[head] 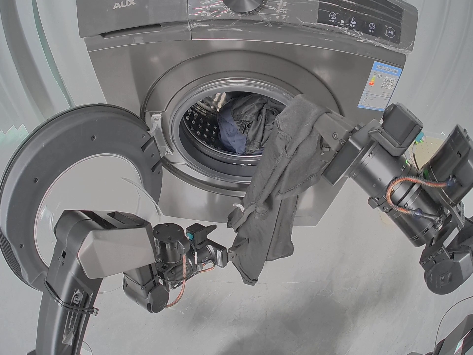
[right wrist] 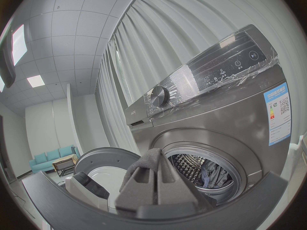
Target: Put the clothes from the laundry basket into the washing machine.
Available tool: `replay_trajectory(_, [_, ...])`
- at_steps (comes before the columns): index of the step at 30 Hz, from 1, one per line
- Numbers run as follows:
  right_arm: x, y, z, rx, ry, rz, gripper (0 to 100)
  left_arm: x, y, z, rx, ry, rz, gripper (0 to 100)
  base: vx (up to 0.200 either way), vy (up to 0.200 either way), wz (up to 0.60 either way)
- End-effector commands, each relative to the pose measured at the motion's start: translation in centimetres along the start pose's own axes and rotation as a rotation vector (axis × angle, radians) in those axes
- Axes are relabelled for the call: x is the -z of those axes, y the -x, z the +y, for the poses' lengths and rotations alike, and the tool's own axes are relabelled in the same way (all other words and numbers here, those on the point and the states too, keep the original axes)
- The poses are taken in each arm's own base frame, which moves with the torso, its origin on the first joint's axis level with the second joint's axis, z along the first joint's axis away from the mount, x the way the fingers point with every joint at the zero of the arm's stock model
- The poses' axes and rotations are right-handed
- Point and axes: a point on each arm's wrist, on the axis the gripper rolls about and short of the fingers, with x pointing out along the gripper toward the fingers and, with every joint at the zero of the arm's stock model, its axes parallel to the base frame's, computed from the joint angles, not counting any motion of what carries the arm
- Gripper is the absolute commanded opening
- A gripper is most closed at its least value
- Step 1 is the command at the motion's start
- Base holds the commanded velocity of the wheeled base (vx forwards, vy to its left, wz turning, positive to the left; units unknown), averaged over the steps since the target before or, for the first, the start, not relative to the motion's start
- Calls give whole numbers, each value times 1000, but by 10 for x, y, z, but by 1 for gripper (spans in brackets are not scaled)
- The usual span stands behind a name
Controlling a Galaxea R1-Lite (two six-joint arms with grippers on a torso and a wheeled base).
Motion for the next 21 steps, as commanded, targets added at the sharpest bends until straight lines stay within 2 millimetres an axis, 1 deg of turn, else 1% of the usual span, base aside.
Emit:
replay_trajectory(1, [-1,1,1,-3,-1,-1,0,6,-4,5,-13,2,0,100,0,0,0])
replay_trajectory(5, [-1,2,1,-4,-1,-1,0,6,-6,6,-15,11,-5,100,0,0,0])
replay_trajectory(6, [-1,2,2,-5,-3,-1,0,6,-5,9,-23,9,-6,100,0,0,0])
replay_trajectory(13, [-3,2,2,-4,-2,-6,0,13,-3,15,-38,6,15,100,0,0,0])
replay_trajectory(16, [-3,2,2,-4,-2,-6,0,12,-4,17,-43,9,11,100,0,0,0])
replay_trajectory(21, [-2,2,2,-5,-3,-1,0,18,-7,24,-56,10,11,100,0,0,0])
